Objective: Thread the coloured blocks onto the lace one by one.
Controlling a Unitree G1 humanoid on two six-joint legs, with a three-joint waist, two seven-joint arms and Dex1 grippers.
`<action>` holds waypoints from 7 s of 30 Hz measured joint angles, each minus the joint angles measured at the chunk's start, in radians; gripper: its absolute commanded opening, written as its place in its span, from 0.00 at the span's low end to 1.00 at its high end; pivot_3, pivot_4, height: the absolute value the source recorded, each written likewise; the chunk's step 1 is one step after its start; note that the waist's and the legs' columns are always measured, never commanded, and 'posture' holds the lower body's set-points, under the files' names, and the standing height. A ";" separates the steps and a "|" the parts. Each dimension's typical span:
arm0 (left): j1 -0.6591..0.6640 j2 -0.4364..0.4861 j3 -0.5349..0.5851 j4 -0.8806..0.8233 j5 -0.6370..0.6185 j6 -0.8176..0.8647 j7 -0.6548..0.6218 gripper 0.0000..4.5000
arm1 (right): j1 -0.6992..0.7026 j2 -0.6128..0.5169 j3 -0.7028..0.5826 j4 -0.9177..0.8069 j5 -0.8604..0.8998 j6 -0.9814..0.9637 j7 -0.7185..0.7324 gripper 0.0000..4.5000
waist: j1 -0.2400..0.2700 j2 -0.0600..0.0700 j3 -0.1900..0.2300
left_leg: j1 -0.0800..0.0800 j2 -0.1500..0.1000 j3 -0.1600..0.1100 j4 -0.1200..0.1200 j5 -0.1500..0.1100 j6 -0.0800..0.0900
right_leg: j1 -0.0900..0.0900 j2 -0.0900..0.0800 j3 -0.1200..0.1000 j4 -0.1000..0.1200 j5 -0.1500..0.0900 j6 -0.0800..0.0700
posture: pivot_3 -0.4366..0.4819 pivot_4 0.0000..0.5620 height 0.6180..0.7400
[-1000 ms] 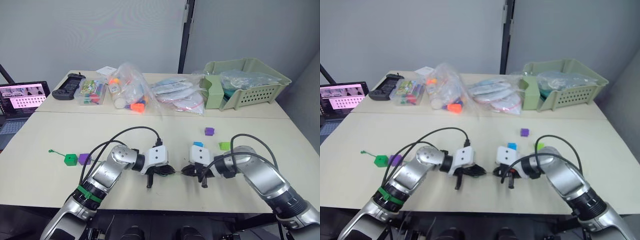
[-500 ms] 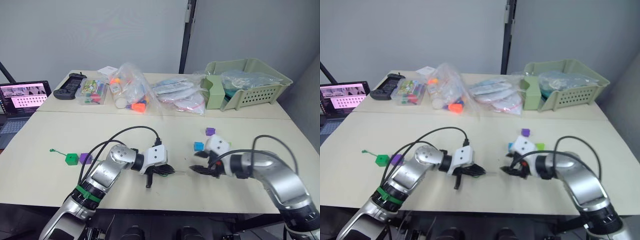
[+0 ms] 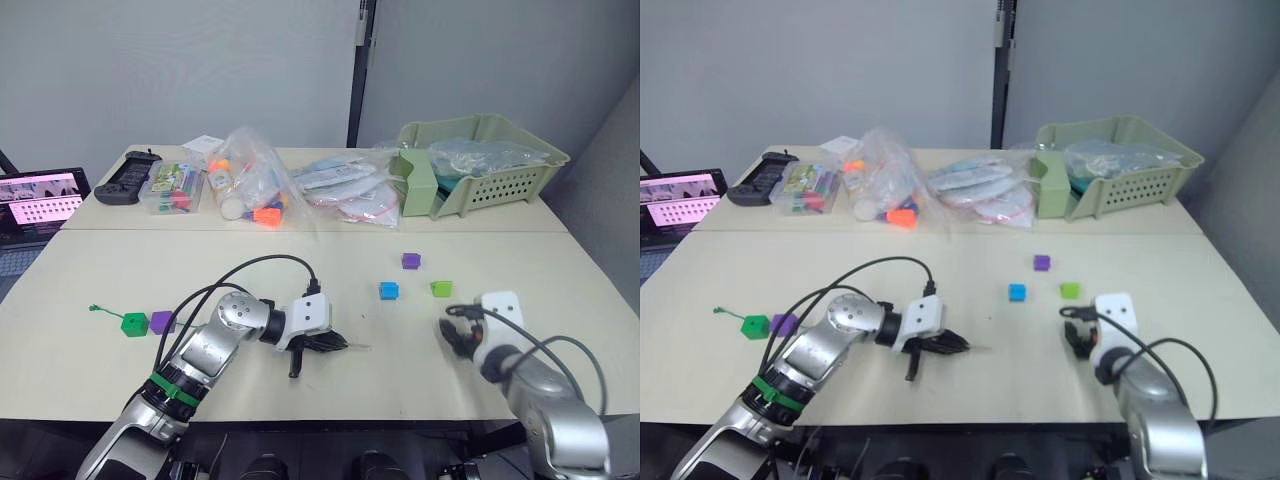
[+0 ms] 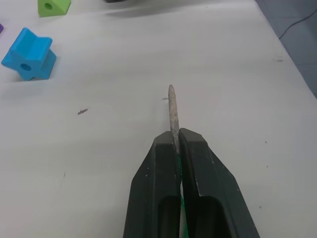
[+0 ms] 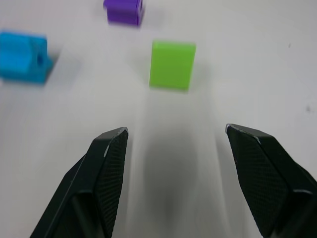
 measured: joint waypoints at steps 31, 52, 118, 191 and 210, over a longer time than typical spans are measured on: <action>0.026 0.009 0.002 0.029 0.013 -0.025 0.007 0.00 | -0.081 0.102 0.017 0.242 0.084 -0.288 -0.070 0.26 | -0.002 0.001 0.000 | -0.001 -0.001 -0.003 -0.004 0.000 0.000 | -0.001 -0.001 -0.001 0.000 0.000 0.000 | 0.48 0.27 1.00; 0.024 0.028 0.016 0.030 0.009 -0.027 -0.022 0.00 | 0.287 0.290 0.445 -0.245 0.043 0.011 -0.268 0.37 | -0.006 0.000 -0.001 | 0.000 0.002 -0.004 -0.006 0.000 0.000 | 0.001 0.000 -0.002 -0.007 -0.001 -0.001 | 0.48 0.27 1.00; 0.018 0.062 -0.026 -0.242 0.017 0.303 0.102 0.00 | -0.352 -0.458 0.545 0.480 0.004 -0.566 1.068 0.29 | 0.006 -0.001 0.000 | 0.008 0.001 -0.002 -0.005 0.000 0.000 | 0.010 0.001 -0.003 -0.008 0.000 -0.001 | 0.48 0.27 1.00; -0.087 -0.082 -0.138 -0.091 0.063 0.322 0.133 0.00 | -0.387 -0.423 0.608 0.314 -0.072 -0.290 1.032 0.29 | 0.018 -0.001 -0.001 | 0.014 0.000 -0.002 -0.005 0.000 0.000 | 0.018 0.000 -0.003 -0.010 -0.001 0.000 | 0.48 0.27 1.00; 0.017 0.079 -0.045 -0.067 0.026 0.119 0.043 0.53 | -0.373 -0.412 0.608 0.284 -0.071 -0.290 1.007 0.29 | -0.001 -0.001 -0.001 | 0.013 0.000 -0.002 -0.009 0.000 0.000 | 0.015 0.000 -0.003 -0.010 -0.001 -0.001 | 0.48 0.27 1.00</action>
